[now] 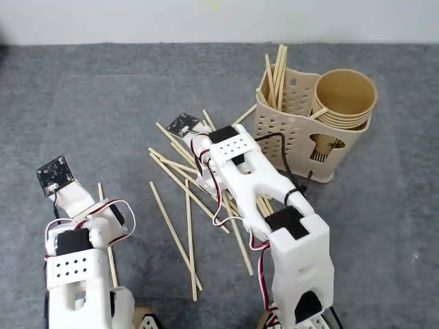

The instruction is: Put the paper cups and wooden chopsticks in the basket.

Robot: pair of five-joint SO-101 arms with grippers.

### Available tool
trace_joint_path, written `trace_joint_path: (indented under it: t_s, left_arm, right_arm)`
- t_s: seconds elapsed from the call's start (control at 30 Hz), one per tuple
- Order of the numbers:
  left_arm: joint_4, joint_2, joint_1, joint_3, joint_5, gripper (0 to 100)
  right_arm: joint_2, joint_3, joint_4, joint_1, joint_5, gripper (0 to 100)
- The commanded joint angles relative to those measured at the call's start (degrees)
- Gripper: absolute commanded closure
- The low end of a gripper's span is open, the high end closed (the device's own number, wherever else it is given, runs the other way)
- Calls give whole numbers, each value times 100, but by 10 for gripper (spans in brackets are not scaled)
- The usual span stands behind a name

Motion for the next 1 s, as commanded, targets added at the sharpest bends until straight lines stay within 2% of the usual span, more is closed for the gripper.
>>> trace_joint_path:
  t_s: [0.0,0.2,0.6,0.97]
  left_arm:
    - [-79,-176,-35,-31,-53,987]
    - [-79,-176,-35,-31,-53,987]
    - [-105,-176,-18,22,-53,987]
    - [-105,-176,-18,22,-53,987]
  right_arm:
    - [-40,-440,-13,75,9,980]
    - [-268,-651,330,119,378,991]
    - [-1798,-1547,1789,75,413,991]
    - [-2404,-3015,2053,66,413,991]
